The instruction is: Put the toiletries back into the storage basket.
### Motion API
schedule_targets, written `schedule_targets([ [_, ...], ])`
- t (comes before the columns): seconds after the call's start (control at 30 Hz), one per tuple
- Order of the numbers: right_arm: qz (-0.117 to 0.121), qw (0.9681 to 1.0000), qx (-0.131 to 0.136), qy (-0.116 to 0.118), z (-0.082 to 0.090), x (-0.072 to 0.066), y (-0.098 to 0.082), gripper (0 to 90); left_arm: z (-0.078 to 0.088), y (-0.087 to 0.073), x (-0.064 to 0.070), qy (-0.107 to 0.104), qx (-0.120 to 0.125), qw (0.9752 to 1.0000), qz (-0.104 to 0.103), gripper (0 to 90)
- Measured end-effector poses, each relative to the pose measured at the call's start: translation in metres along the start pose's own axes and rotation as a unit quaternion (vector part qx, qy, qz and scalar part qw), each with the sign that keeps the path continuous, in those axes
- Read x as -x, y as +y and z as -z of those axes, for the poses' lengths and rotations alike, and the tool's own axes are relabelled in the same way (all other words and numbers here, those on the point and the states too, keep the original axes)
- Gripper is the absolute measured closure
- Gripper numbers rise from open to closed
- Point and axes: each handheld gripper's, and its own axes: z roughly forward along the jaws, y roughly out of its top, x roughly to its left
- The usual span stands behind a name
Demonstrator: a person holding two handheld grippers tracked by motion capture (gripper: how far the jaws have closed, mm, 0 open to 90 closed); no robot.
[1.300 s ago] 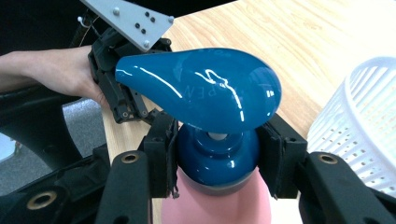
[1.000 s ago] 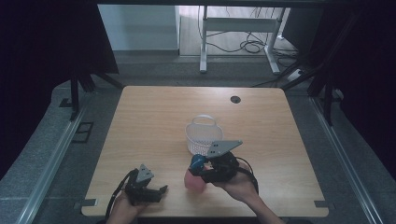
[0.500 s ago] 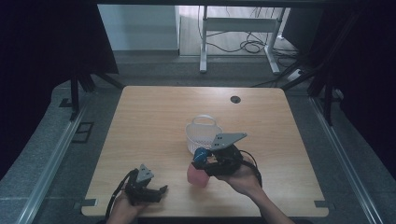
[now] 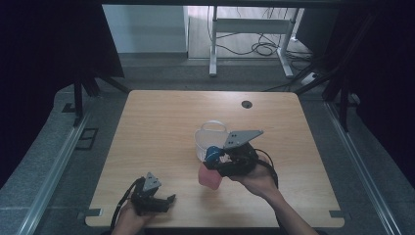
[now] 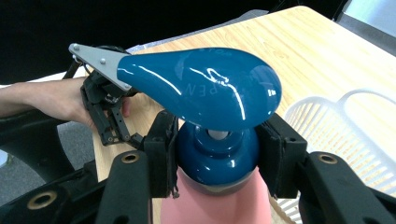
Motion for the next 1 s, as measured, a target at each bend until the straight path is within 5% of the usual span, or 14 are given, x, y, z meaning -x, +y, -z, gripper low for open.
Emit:
schedule_targets([
  [1.0, -0.008, 0.9991, 0.017, -0.039, 0.014, 0.029, 0.034, 52.7, 0.0, 0.0, 0.0, 0.0, -0.002, 1.0, -0.002, 10.0],
])
